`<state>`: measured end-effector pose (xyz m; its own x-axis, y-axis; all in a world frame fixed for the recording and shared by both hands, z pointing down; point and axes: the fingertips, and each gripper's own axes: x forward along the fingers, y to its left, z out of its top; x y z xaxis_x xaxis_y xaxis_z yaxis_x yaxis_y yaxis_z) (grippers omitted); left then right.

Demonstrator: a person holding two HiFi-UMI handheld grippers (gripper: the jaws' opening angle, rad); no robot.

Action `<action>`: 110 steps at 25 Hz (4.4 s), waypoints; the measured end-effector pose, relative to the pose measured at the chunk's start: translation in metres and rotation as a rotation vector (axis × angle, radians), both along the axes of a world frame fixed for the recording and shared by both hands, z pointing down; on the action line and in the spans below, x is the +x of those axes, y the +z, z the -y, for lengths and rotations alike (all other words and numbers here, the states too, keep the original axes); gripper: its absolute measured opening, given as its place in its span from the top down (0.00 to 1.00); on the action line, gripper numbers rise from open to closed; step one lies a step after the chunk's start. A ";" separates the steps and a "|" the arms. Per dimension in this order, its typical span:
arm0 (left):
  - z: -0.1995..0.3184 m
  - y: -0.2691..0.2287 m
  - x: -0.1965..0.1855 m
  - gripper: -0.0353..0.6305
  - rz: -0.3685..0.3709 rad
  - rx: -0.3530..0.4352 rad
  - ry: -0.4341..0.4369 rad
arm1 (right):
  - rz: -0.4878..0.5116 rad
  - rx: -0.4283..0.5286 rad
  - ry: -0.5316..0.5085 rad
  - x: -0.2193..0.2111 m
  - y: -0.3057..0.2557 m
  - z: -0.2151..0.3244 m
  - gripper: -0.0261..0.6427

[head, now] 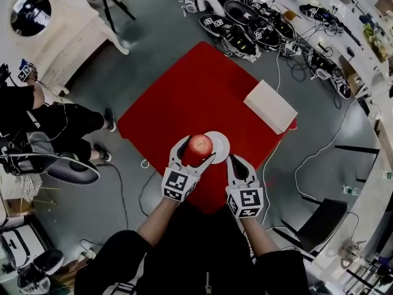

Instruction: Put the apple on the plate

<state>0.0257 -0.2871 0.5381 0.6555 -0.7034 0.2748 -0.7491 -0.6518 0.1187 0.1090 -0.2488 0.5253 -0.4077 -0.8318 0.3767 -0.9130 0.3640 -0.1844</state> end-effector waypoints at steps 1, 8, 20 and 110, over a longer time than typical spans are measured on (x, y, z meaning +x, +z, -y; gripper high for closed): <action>0.001 0.001 0.001 0.35 0.000 0.002 0.006 | -0.002 -0.005 0.005 0.001 0.002 0.000 0.94; 0.009 0.027 0.008 0.35 0.019 0.058 0.056 | -0.010 -0.041 0.037 0.004 0.021 -0.007 0.94; 0.020 0.117 0.028 0.35 0.057 0.036 0.176 | -0.016 -0.111 0.102 0.002 0.055 -0.019 0.94; -0.023 -0.081 -0.014 0.94 -0.088 0.236 0.021 | 0.021 0.444 0.020 0.008 -0.101 -0.006 0.94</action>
<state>0.0118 -0.2638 0.4569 0.6851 -0.7270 0.0454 -0.7284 -0.6847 0.0256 0.1170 -0.2432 0.4243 -0.3936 -0.9189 -0.0272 -0.9183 0.3944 -0.0333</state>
